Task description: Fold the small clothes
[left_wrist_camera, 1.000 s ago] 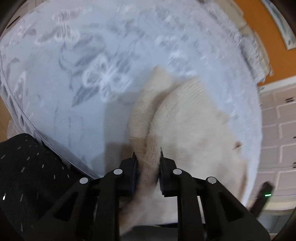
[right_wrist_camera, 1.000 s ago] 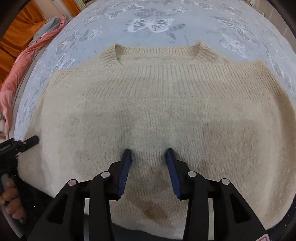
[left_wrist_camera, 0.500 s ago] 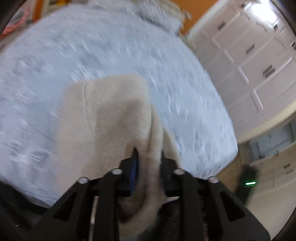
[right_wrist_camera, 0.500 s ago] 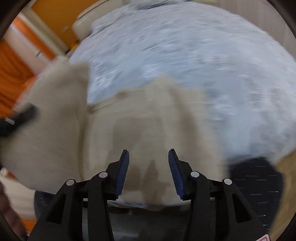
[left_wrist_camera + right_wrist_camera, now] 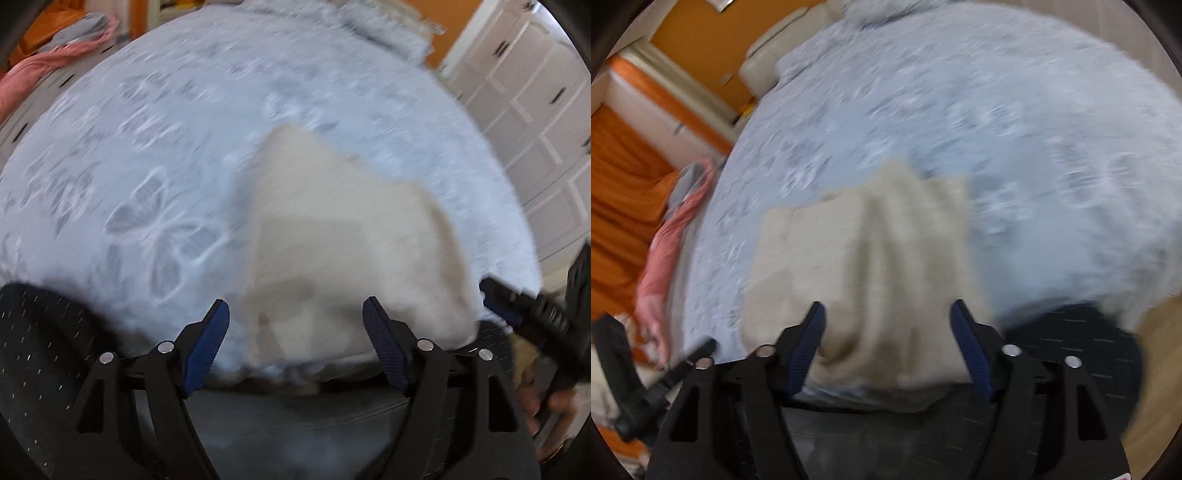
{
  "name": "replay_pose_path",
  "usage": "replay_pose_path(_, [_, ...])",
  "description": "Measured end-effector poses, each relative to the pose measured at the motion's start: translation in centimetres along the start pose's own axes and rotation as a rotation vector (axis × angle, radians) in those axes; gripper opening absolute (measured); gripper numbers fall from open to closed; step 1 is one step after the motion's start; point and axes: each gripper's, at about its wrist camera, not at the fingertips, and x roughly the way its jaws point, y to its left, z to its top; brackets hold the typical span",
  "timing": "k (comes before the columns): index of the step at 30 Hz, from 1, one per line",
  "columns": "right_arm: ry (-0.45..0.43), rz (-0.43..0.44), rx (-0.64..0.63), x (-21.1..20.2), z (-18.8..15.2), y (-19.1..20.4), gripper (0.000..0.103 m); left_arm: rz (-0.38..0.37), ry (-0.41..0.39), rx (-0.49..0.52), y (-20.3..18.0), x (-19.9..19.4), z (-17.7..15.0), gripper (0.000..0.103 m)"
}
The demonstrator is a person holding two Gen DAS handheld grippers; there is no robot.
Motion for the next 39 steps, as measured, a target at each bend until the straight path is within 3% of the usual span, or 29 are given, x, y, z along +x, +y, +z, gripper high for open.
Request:
replay_pose_path(3, [0.132, 0.052, 0.066, 4.8, 0.4, 0.8, 0.073, 0.019, 0.026, 0.015, 0.0, 1.2, -0.8, 0.072])
replay_pose_path(6, [0.19, 0.076, 0.125, 6.9, 0.9, 1.1, 0.074, 0.059, 0.05, 0.075, -0.8, 2.5, -1.6, 0.072])
replay_pose_path(8, [0.196, 0.052, 0.114, 7.4, 1.3, 1.7, 0.062, 0.097, 0.068, 0.106, -0.9, 3.6, -2.0, 0.072])
replay_pose_path(9, [0.194, 0.047, 0.08, 7.4, 1.6, 2.3, 0.034, 0.1, 0.078, 0.102, -0.8, 3.9, -2.2, 0.072])
replay_pose_path(10, [0.176, 0.048, 0.023, 6.7, 2.1, 3.5, 0.022, 0.097, 0.085, 0.094, -0.7, 4.1, -2.3, 0.072])
replay_pose_path(11, [0.144, 0.055, -0.007, 5.6, 2.4, 4.3, 0.018, 0.089, 0.087, 0.078, -0.5, 3.9, -2.3, 0.071])
replay_pose_path(14, [-0.06, 0.183, -0.07, -2.2, 4.0, 5.9, 0.007, 0.039, 0.022, 0.052, -0.4, 1.0, -1.8, 0.072])
replay_pose_path(15, [-0.121, 0.166, -0.092, -4.4, 4.1, 5.7, 0.0, 0.02, -0.006, 0.05, -0.5, 0.0, -1.6, 0.072])
replay_pose_path(17, [-0.2, 0.075, -0.105, -6.8, 4.3, 4.0, 0.0, 0.01, -0.044, 0.052, -0.8, -1.2, -1.3, 0.074])
replay_pose_path(18, [-0.195, 0.005, -0.104, -6.6, 4.4, 2.7, 0.0, 0.016, -0.051, 0.064, -1.2, -1.3, -1.2, 0.075])
replay_pose_path(20, [-0.031, -0.197, -0.071, -2.7, 4.3, -1.6, 0.0, 0.042, -0.03, 0.094, -2.0, -0.4, -1.1, 0.075])
replay_pose_path(21, [0.016, -0.225, -0.014, -2.0, 3.9, -3.0, 0.002, 0.049, -0.014, 0.101, -2.4, 0.1, -1.1, 0.075])
replay_pose_path(24, [-0.023, 0.037, 0.089, -3.3, 2.4, -3.1, 0.016, 0.056, 0.002, 0.088, -2.7, 0.6, -1.3, 0.075])
replay_pose_path(25, [-0.033, 0.055, 0.085, -3.4, 2.2, -2.5, 0.046, 0.052, 0.002, 0.084, -2.7, 0.5, -1.4, 0.075])
replay_pose_path(27, [-0.032, 0.051, 0.039, -2.6, 2.1, -0.5, 0.079, 0.058, 0.012, 0.078, -2.5, 0.7, -1.6, 0.075])
replay_pose_path(29, [0.042, 0.037, -0.033, 0.0, 2.1, 1.7, 0.078, 0.078, 0.022, 0.075, -2.0, 0.9, -1.6, 0.075])
replay_pose_path(33, [0.22, 0.104, 0.035, 5.6, 2.0, 4.1, 0.077, 0.097, 0.0, 0.047, -0.7, -0.2, -1.8, 0.076])
replay_pose_path(35, [0.246, 0.129, -0.015, 7.0, 2.1, 5.9, 0.05, 0.104, -0.007, 0.029, 0.0, -0.6, -2.0, 0.077])
replay_pose_path(36, [0.236, 0.103, -0.078, 7.3, 2.1, 6.9, 0.016, 0.105, -0.006, 0.02, 0.3, -0.7, -2.0, 0.077])
replay_pose_path(37, [0.22, 0.096, -0.111, 6.8, 2.3, 7.6, 0.016, 0.103, -0.005, 0.015, 0.4, -0.9, -2.0, 0.077])
replay_pose_path(39, [0.114, 0.179, -0.147, 3.4, 3.0, 8.7, 0.014, 0.092, -0.009, 0.006, 0.6, -1.4, -2.0, 0.077])
